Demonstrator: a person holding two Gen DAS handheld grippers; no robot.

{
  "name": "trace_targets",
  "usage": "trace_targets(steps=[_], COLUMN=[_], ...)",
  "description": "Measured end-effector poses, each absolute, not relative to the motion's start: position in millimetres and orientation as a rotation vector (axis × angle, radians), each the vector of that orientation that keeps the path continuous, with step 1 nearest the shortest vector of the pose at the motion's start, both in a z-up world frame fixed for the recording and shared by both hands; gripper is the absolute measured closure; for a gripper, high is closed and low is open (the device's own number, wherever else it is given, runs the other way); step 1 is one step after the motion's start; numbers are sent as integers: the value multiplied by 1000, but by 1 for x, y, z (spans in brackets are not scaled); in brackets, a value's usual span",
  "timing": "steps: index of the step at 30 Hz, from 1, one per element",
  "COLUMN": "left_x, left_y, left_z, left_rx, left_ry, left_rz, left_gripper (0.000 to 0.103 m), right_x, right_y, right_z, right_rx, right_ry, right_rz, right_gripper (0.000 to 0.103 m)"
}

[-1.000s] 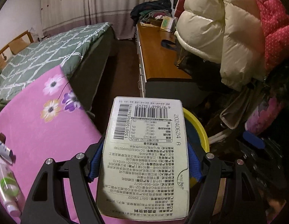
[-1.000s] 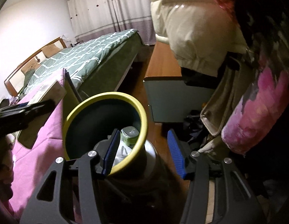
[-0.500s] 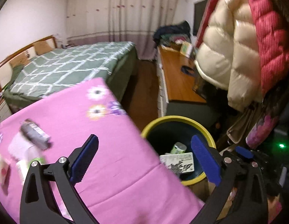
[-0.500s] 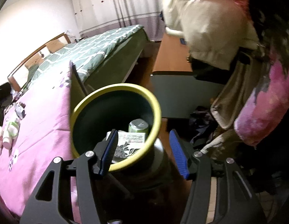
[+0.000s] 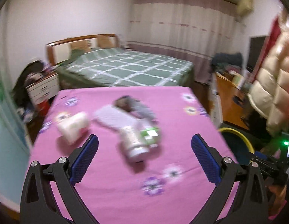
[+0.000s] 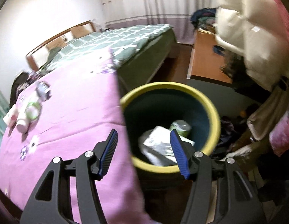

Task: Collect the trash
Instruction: 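Grasp the blue-capped toothpaste tube with the right tool and lift it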

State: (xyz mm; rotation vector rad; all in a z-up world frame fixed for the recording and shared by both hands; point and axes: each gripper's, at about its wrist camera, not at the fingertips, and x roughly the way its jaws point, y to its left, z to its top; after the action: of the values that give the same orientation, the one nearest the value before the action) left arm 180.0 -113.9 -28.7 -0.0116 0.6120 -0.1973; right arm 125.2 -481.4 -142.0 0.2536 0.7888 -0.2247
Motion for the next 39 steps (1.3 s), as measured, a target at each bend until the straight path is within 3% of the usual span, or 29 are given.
trace_targets(steps=[13,21,28,37,38,39], left_x=[157,156,171,203,206,207], left_y=[7,33,36,21,19,19], left_z=[-40,-48,-54,-67,-68,-69], left_rx=[-102,-159,-167,-155,-153,-151], left_ry=[572,587,616,667,672,675], left_rz=[-18,1,-4,-39,-43,-46], left_gripper=[5,5,5,5,5,5], right_x=[185,296,396,435,437,438], right_y=[-319,-260,-222,-223,-224,-227], right_z=[-121,-88,-115,-146,-148,-149], right_rx=[103,7,-109,-137,-133,-121], right_ry=[773,751,870,949,954,964], right_rz=[105,184,214,230,232,235], right_gripper=[47,47,47,47,55,73])
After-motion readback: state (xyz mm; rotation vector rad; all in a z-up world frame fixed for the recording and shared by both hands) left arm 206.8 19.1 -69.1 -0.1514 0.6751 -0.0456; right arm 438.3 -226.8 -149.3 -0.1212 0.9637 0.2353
